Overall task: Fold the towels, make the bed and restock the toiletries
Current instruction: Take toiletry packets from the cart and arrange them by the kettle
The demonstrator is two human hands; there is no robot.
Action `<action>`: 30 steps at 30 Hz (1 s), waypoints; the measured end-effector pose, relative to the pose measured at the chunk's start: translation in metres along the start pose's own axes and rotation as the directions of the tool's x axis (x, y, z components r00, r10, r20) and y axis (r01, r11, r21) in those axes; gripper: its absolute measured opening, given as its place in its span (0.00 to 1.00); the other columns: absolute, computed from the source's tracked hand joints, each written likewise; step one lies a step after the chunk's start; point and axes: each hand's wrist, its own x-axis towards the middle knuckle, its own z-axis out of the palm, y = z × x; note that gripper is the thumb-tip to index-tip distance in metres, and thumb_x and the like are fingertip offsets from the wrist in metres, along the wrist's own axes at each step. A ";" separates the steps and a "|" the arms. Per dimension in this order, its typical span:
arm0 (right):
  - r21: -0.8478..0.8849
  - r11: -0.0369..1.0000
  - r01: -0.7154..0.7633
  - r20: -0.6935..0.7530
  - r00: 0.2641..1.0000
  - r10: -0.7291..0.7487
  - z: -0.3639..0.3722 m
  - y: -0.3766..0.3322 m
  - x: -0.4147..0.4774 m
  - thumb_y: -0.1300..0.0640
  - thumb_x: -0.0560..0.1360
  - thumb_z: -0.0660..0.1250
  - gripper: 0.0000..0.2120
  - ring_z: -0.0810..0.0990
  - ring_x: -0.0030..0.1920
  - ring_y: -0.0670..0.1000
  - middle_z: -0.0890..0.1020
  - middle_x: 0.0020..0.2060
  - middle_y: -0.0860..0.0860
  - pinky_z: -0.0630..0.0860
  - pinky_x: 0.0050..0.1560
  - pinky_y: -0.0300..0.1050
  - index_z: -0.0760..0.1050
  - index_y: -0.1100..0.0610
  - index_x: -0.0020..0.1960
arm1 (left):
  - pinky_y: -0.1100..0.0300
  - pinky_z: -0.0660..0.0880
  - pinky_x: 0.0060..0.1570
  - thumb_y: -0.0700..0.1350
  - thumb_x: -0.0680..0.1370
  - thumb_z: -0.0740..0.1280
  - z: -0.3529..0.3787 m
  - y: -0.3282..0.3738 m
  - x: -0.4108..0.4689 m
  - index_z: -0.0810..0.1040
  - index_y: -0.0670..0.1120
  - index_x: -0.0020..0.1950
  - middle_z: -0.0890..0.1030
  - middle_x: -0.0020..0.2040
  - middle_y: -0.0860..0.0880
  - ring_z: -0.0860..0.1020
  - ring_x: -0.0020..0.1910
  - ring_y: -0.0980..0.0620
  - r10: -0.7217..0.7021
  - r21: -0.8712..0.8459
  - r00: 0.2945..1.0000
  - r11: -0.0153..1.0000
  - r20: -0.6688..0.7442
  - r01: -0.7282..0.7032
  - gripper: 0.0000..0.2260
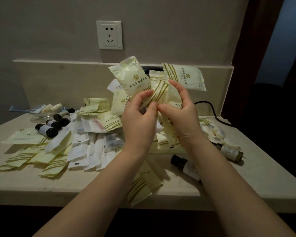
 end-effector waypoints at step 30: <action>-0.026 0.999 -0.041 0.115 0.992 0.043 0.002 0.022 -0.006 0.65 0.70 0.68 0.25 0.82 0.53 0.52 0.80 0.56 0.55 0.80 0.53 0.50 0.71 0.50 0.64 | 0.54 0.77 0.56 0.51 0.72 0.72 -0.004 -0.021 0.000 0.75 0.55 0.62 0.77 0.57 0.55 0.77 0.57 0.57 -0.118 -0.004 0.993 0.993 0.023 0.118 0.19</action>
